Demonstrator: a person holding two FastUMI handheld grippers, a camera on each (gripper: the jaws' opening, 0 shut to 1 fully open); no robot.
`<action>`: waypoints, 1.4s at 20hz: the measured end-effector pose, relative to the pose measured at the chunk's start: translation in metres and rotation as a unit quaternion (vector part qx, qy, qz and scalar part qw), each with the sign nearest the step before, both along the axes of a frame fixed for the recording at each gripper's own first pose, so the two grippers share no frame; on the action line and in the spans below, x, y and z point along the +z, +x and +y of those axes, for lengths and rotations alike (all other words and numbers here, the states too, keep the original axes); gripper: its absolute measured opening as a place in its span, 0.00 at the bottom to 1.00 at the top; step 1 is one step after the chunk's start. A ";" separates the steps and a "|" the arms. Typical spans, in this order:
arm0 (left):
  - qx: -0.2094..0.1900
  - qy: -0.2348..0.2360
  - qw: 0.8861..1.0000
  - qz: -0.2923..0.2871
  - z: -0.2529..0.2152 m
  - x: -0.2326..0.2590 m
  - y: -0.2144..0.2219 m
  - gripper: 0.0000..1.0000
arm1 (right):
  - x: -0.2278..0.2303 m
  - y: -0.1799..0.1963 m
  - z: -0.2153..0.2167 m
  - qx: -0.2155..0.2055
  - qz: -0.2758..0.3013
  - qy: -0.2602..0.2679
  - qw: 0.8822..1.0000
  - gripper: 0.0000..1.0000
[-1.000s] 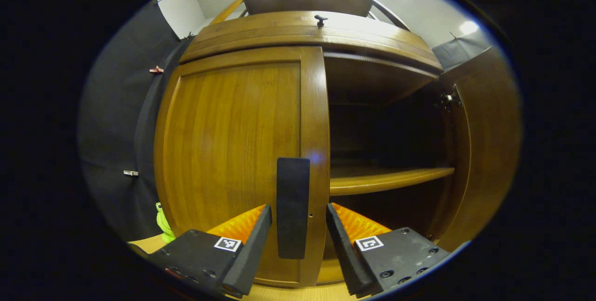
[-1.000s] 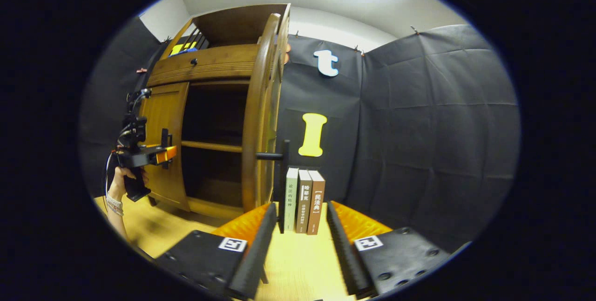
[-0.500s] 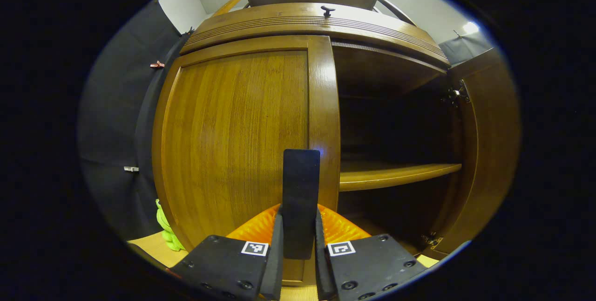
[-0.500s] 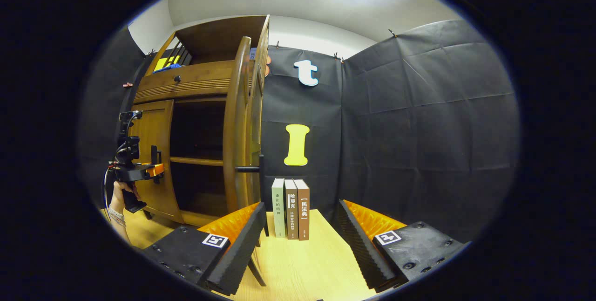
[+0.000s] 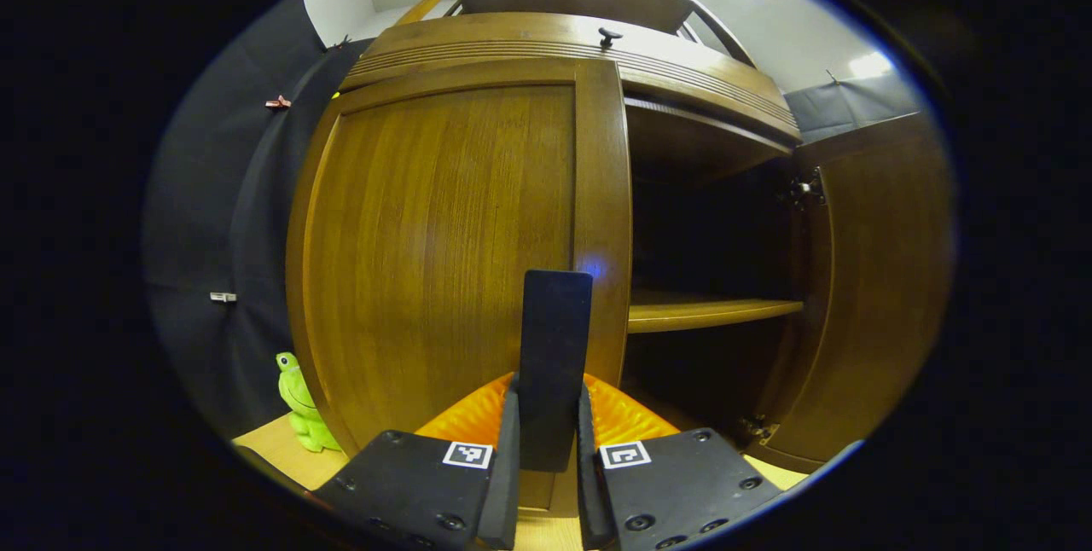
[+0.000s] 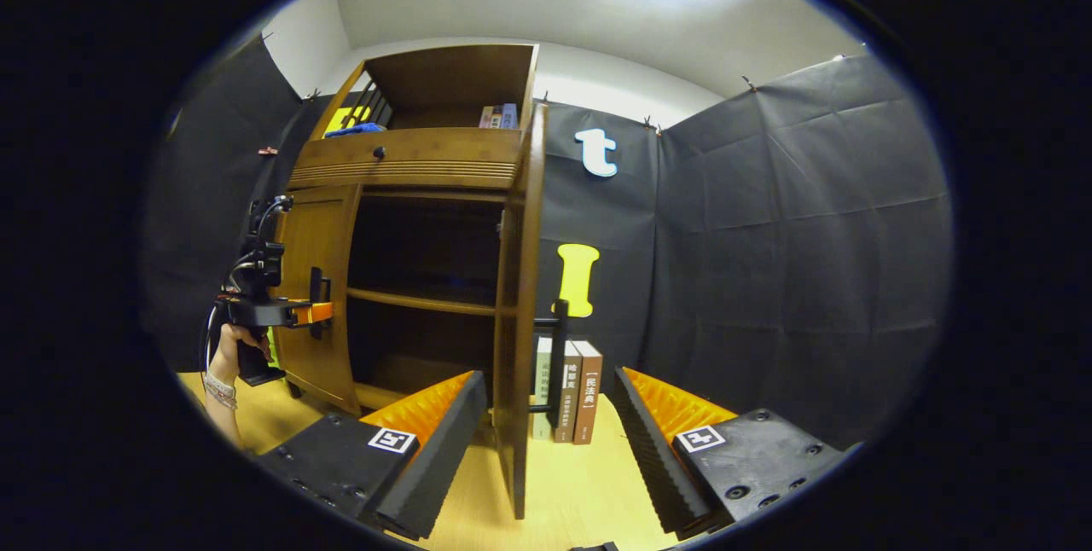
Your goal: Open the right door of the double-door shoe cabinet with the right hand, and open the left door with the left hand.
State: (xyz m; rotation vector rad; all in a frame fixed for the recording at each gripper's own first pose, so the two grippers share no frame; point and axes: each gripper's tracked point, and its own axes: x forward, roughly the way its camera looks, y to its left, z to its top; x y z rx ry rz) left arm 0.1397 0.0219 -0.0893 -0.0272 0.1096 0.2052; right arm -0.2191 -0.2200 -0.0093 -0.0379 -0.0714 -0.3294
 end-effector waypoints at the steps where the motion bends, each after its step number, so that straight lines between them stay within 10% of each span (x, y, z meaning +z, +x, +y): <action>1: -0.007 -0.004 1.000 0.002 0.000 0.001 -0.007 0.31 | 0.001 0.002 0.007 0.007 0.002 -0.003 1.000 0.95; 13: -0.053 -0.026 0.998 0.019 0.018 0.015 -0.106 0.31 | -0.016 0.054 0.093 0.103 0.033 -0.011 0.994 0.95; 28: -0.001 -0.011 1.000 0.016 0.091 0.028 -0.200 0.24 | -0.031 0.109 0.209 0.233 0.050 0.010 0.971 0.95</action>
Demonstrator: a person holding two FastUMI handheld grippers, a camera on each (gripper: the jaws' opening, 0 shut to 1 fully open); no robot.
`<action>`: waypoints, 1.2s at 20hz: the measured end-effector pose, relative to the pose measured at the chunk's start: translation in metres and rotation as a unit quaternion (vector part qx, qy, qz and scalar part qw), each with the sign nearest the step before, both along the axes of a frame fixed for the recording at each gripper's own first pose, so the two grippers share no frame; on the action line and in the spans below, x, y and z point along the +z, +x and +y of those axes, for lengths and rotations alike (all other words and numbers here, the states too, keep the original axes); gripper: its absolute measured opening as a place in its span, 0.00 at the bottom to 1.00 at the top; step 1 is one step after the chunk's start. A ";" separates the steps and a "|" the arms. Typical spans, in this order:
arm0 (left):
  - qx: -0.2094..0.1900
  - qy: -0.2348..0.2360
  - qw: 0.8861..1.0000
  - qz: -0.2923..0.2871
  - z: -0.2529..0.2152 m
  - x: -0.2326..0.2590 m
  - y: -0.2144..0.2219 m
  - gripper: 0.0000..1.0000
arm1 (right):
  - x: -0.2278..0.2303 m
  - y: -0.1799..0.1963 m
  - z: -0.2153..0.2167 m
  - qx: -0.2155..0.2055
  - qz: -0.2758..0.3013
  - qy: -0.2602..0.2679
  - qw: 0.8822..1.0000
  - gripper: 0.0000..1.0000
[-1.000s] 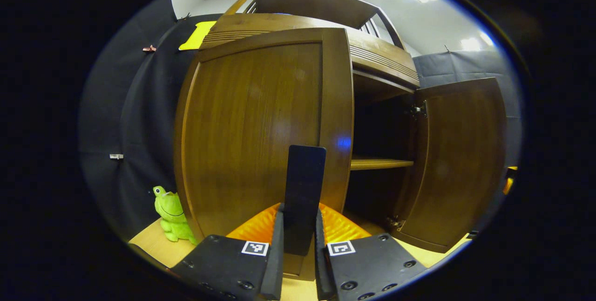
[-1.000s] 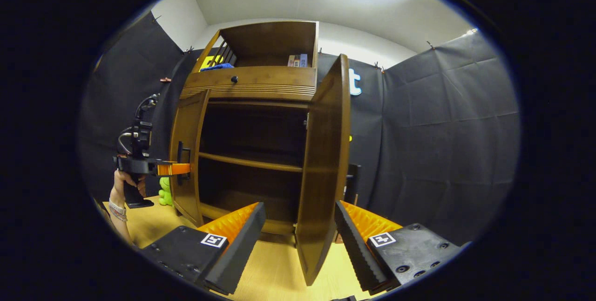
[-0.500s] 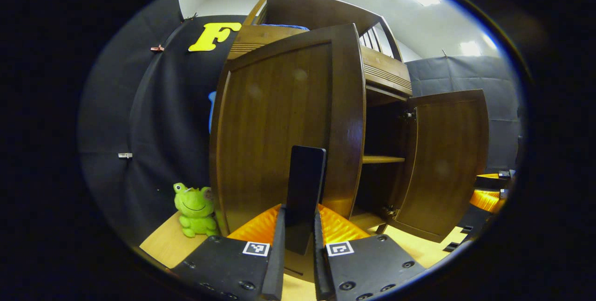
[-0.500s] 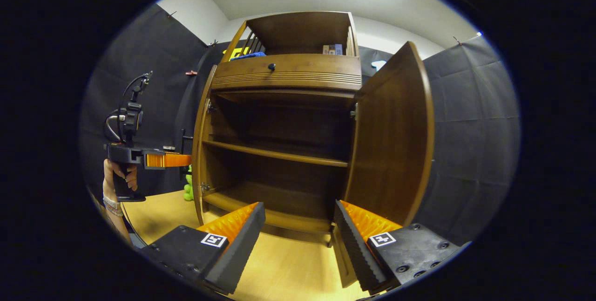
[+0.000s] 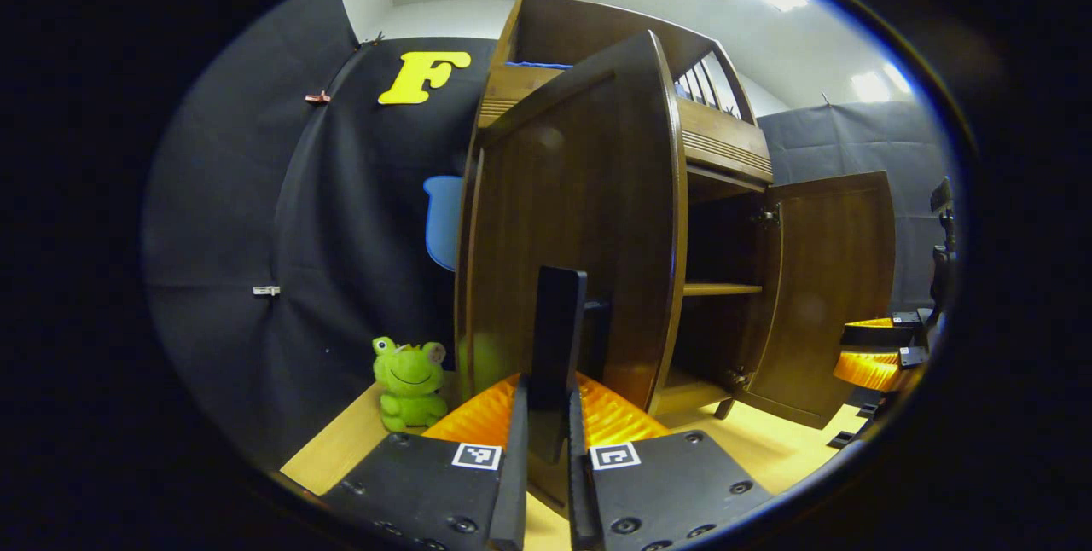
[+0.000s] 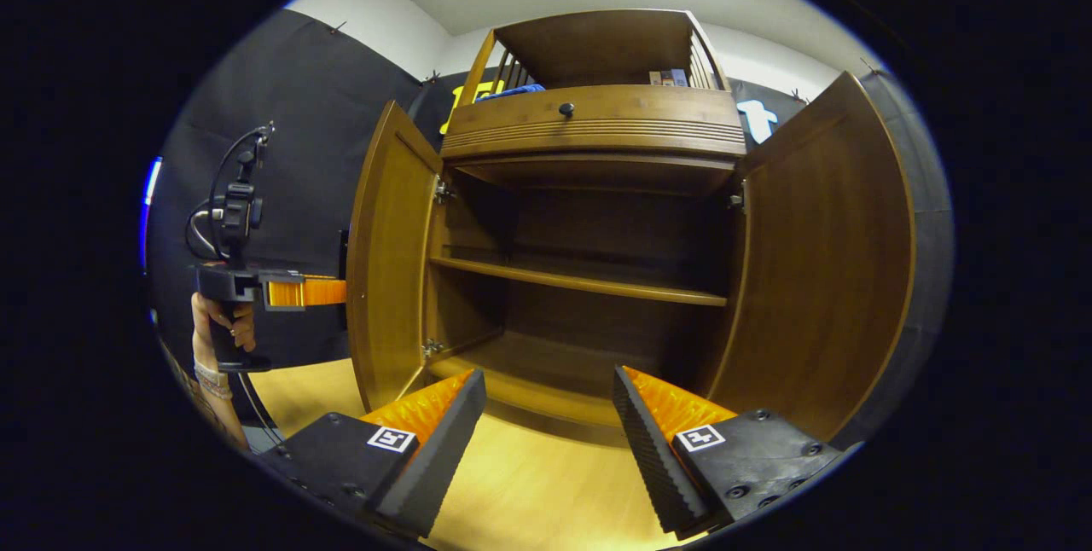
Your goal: Open the right door of the double-door shoe cabinet with the right hand, and open the left door with the left hand.
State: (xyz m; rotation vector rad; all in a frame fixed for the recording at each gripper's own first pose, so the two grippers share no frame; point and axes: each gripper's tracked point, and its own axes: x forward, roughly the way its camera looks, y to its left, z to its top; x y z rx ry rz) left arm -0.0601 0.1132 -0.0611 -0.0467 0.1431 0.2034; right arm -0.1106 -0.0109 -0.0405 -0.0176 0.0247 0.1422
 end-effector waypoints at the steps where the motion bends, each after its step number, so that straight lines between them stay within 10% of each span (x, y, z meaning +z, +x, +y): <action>1: 0.005 0.000 1.000 -0.001 0.005 0.001 -0.004 0.23 | 0.001 0.003 0.002 0.000 -0.003 0.000 1.000 0.95; 10: 0.101 0.023 0.995 0.013 0.070 -0.002 -0.039 0.13 | -0.007 0.020 0.025 0.015 0.010 0.009 1.000 0.95; 17: 0.102 0.021 0.995 -0.010 0.063 0.020 -0.069 0.09 | -0.013 0.031 0.034 0.020 0.021 0.020 0.999 0.95; 24: -0.007 0.010 1.000 -0.018 -0.013 0.031 -0.084 0.09 | -0.009 0.040 0.017 -0.019 0.008 0.018 1.000 0.95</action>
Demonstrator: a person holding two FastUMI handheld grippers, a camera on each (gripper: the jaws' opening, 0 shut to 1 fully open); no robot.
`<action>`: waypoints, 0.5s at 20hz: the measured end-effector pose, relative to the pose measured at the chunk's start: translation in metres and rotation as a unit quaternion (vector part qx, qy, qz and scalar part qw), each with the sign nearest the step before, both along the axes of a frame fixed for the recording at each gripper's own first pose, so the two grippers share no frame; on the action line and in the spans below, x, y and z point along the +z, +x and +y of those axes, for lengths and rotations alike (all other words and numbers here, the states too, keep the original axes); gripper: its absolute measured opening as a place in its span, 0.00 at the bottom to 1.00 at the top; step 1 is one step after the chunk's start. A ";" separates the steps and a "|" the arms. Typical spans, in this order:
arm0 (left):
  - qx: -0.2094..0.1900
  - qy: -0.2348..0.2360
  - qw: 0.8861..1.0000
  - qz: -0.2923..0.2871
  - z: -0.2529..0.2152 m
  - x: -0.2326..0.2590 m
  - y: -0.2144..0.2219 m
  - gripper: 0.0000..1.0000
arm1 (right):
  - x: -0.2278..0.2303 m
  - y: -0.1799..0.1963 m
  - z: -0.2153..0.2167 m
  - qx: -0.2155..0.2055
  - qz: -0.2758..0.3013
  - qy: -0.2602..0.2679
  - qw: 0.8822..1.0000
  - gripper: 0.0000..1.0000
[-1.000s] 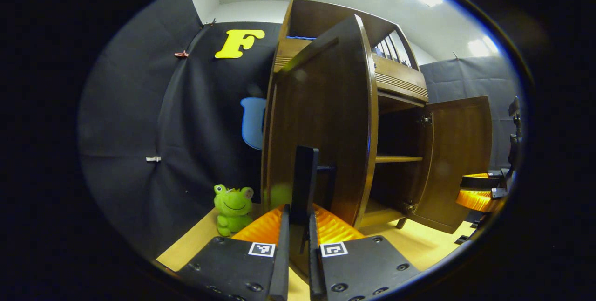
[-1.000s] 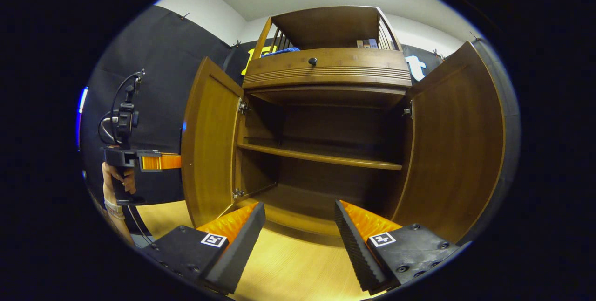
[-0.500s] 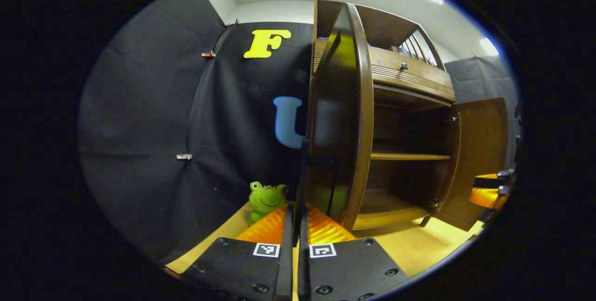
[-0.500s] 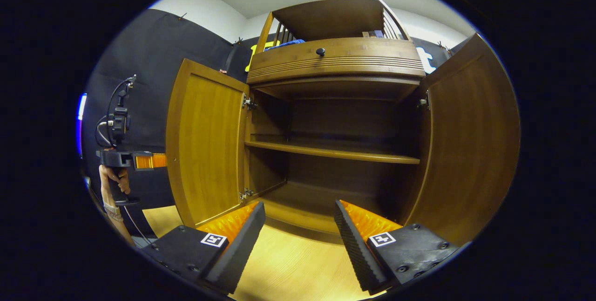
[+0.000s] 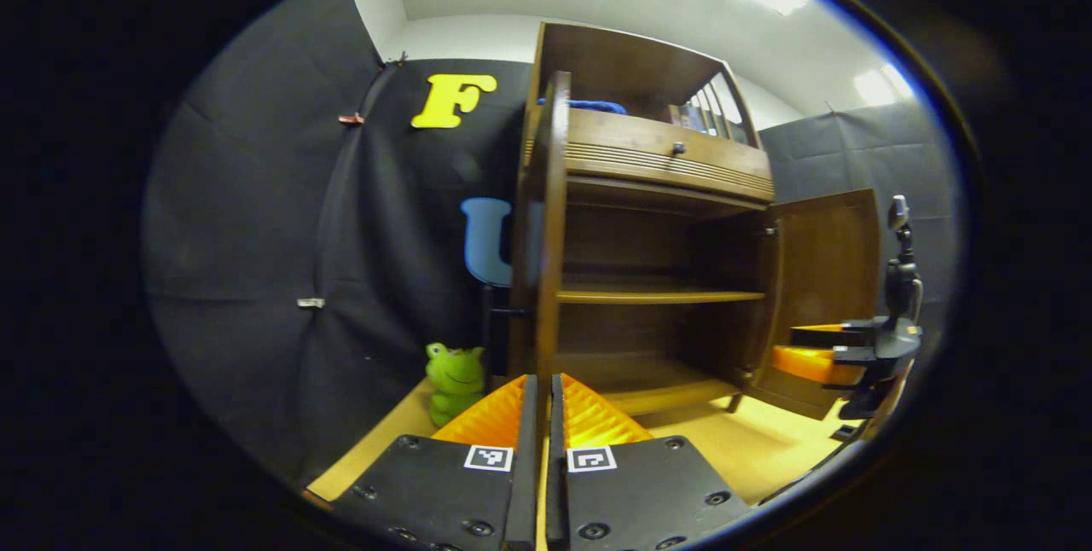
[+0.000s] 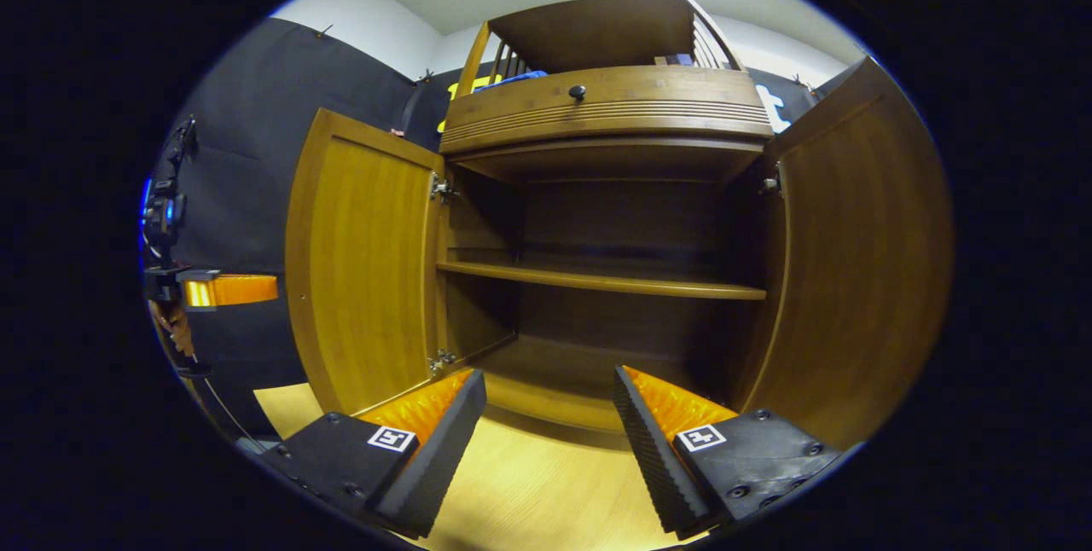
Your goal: Open the right door of the double-door shoe cabinet with the right hand, and open the left door with the left hand.
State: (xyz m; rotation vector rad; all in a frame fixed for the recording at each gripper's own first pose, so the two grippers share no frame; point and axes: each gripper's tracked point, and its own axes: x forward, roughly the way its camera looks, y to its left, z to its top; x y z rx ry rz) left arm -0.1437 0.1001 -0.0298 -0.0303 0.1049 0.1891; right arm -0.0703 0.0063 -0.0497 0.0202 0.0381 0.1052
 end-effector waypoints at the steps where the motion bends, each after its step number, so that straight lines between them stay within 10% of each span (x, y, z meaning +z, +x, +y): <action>1: -0.011 0.004 1.000 -0.001 -0.007 0.001 0.003 0.09 | 0.000 0.000 -0.007 -0.013 -0.003 -0.003 1.000 0.96; 5: -0.029 0.026 0.999 -0.004 -0.035 -0.002 0.025 0.15 | 0.007 -0.012 -0.022 -0.047 -0.010 0.014 0.999 0.98; 10: -0.037 0.037 0.999 -0.010 -0.057 -0.001 0.050 0.75 | 0.014 -0.030 -0.040 -0.055 -0.009 0.029 0.998 0.98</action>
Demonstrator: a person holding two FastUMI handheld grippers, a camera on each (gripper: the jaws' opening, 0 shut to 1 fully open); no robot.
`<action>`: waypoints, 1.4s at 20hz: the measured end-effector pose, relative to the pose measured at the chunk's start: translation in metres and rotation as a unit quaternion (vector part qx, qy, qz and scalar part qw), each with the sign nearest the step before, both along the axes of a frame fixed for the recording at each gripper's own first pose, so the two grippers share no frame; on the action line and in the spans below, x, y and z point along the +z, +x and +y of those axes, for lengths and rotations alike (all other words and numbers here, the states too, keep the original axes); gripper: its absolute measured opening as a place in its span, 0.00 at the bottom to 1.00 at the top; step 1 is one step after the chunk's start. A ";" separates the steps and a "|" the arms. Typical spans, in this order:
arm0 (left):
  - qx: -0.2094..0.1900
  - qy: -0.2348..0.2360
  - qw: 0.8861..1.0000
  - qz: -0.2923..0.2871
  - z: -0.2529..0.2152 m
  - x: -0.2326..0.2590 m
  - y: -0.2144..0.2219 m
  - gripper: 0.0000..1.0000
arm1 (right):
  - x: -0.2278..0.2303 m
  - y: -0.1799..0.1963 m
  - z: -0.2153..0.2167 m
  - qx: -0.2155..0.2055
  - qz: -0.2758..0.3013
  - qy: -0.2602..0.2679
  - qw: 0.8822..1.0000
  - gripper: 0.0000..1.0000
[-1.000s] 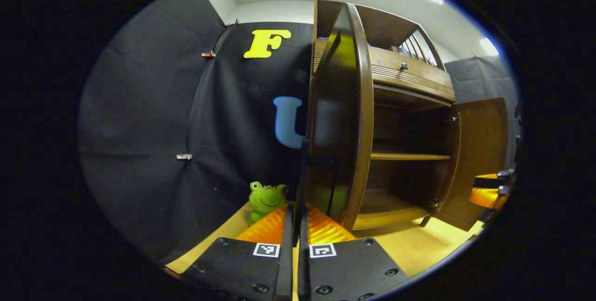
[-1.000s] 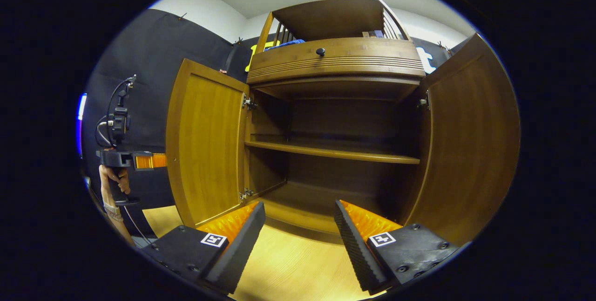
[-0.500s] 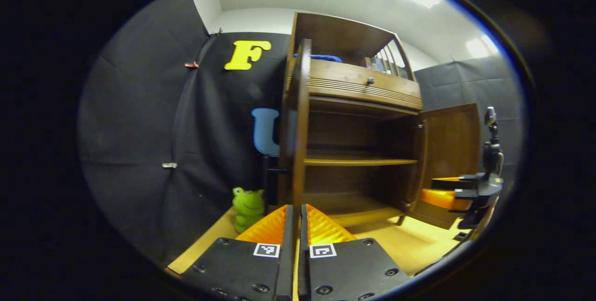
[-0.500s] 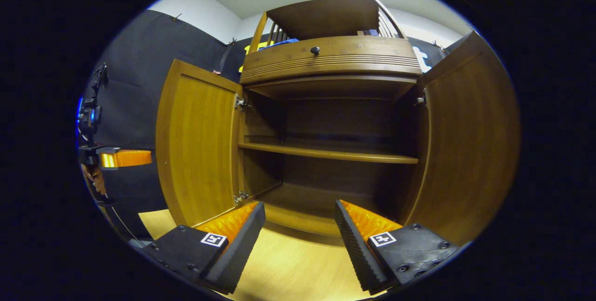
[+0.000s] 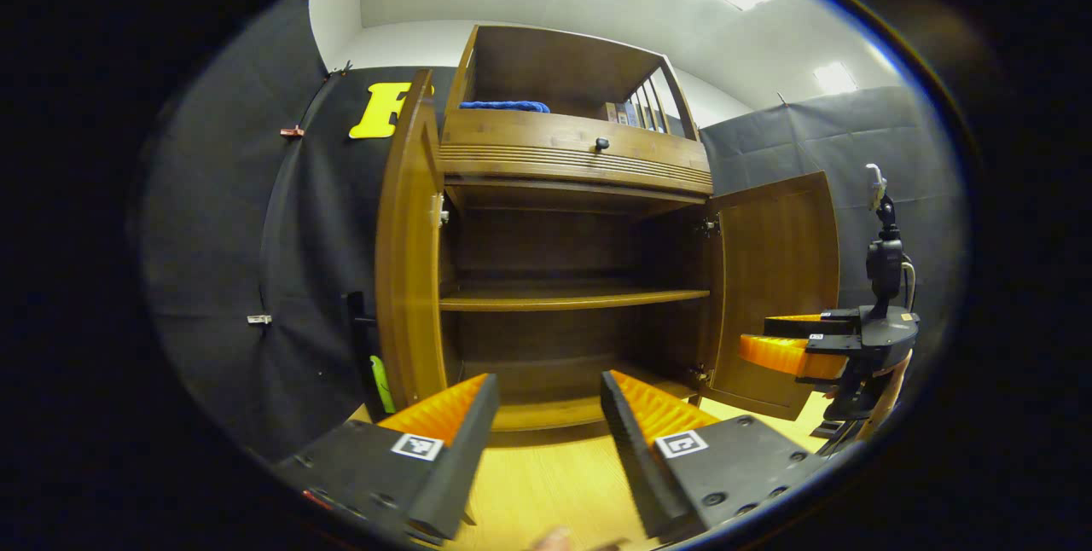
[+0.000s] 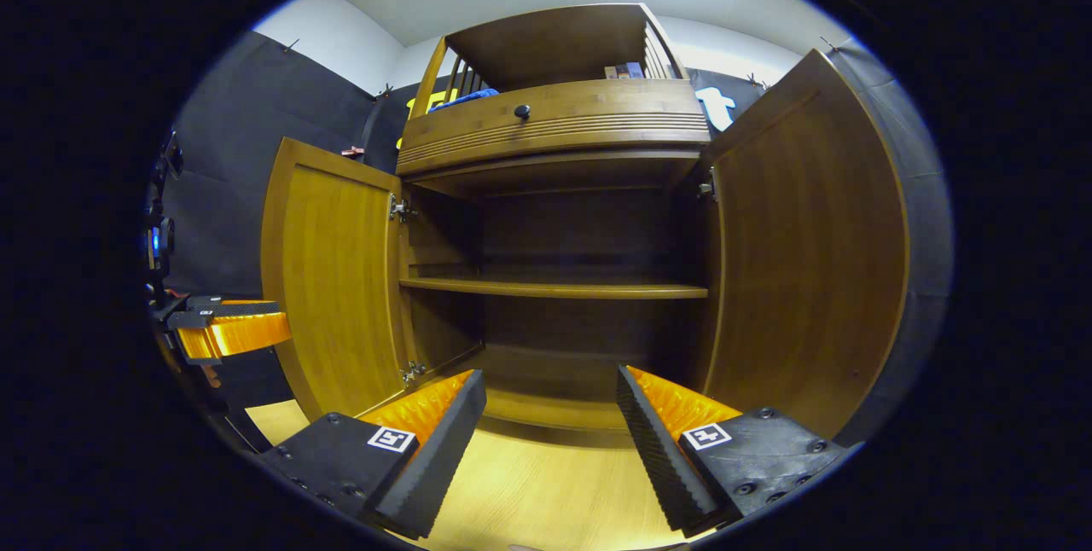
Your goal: Open the right door of the double-door shoe cabinet with the right hand, and open the left door with the left hand.
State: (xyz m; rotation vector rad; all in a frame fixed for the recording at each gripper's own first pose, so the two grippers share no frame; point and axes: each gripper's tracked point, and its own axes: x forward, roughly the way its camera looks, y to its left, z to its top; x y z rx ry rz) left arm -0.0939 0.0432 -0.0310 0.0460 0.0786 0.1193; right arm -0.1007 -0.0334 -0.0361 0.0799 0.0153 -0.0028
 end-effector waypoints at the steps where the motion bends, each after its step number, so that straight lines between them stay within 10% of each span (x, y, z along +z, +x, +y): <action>1: 0.008 0.004 1.000 -0.002 -0.001 -0.001 0.006 0.86 | 0.001 -0.003 -0.004 -0.004 0.000 -0.001 1.000 0.98; 2: 0.013 0.006 1.000 -0.003 -0.002 -0.001 0.010 0.98 | 0.001 -0.007 -0.007 -0.005 -0.001 -0.005 1.000 0.98; 28: -0.010 -0.002 1.000 -0.008 -0.032 -0.007 0.074 0.97 | 0.010 0.002 -0.040 -0.006 -0.011 -0.053 0.999 0.98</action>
